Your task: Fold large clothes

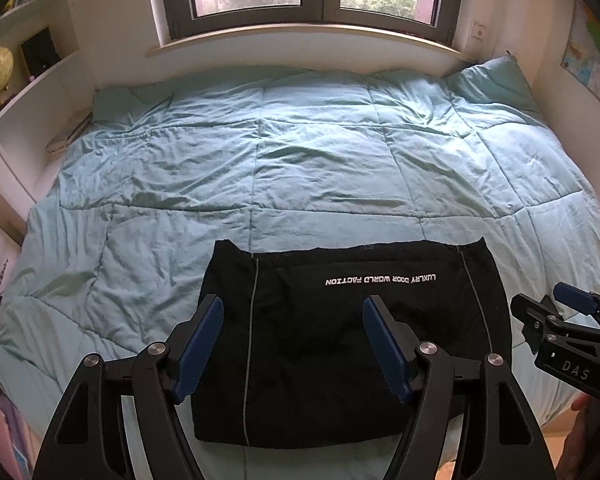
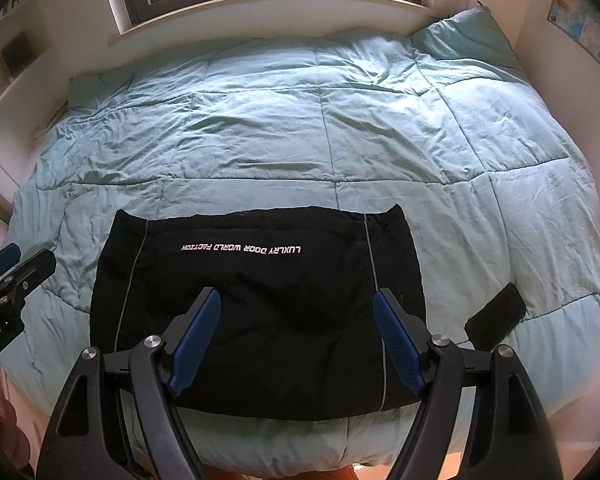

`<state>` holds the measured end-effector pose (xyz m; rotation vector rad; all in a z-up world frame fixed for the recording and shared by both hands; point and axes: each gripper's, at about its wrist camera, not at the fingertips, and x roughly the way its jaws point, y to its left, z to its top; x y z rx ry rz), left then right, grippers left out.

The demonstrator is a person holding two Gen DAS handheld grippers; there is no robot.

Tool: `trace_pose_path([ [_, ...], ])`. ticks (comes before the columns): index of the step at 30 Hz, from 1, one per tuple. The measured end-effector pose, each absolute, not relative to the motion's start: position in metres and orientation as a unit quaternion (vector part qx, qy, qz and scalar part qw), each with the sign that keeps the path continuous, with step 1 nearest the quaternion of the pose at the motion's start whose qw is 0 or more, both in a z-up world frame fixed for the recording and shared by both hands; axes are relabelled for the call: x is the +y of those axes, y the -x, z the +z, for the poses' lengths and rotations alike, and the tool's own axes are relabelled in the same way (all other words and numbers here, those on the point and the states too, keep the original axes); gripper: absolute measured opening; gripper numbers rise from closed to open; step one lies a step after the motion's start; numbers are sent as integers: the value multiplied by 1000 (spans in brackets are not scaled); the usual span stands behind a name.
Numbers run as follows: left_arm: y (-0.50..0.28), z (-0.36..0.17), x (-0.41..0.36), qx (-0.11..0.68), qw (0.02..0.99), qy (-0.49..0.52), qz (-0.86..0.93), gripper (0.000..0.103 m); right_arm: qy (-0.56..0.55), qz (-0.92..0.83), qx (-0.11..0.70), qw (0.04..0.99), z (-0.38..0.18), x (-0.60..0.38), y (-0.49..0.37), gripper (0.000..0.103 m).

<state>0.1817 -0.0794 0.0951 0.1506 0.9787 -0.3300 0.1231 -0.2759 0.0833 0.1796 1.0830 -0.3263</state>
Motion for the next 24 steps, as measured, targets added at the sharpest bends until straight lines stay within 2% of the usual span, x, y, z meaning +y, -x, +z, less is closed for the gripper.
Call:
trace_pose_path([
  [24, -185, 88, -75, 469, 867, -78, -148, 74, -84, -148, 526, 834, 75, -274, -127, 80],
])
